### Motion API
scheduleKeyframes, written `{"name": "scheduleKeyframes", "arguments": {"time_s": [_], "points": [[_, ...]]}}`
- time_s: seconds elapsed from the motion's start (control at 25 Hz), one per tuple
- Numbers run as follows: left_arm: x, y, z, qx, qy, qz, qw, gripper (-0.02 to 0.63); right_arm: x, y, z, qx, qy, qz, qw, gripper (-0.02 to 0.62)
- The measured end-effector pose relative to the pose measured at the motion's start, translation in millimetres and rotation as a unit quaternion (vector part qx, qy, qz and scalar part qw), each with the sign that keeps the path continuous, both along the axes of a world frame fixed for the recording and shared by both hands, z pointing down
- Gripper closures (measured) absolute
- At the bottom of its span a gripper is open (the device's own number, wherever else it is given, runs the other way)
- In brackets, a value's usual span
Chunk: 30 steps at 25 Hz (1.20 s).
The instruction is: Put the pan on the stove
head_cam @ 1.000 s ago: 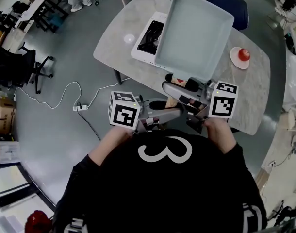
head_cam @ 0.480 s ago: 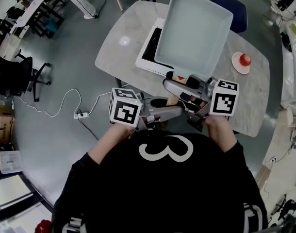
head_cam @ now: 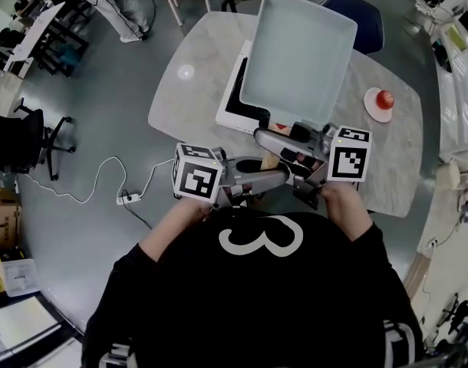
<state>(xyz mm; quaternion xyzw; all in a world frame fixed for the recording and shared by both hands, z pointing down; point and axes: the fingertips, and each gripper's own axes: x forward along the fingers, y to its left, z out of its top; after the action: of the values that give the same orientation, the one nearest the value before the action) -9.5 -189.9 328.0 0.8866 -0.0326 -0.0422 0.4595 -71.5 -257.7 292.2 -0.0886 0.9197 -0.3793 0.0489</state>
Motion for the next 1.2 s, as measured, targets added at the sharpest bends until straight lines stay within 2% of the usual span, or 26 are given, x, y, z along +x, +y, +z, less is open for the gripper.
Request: {"name": "scheduleKeyframes", "arguments": {"time_s": [0.52,1.2], "points": [[-20,-19,18,-0.025,0.012,0.018,0.9995,0.532,-20,-23,25,-0.040,0.005,0.007,0.999,0.422],[-18,-29,43,-0.084,0.011,0.022,0.9961,0.531,-18,-36,60,-0.094,0.004,0.012,0.995,0.421]]}}
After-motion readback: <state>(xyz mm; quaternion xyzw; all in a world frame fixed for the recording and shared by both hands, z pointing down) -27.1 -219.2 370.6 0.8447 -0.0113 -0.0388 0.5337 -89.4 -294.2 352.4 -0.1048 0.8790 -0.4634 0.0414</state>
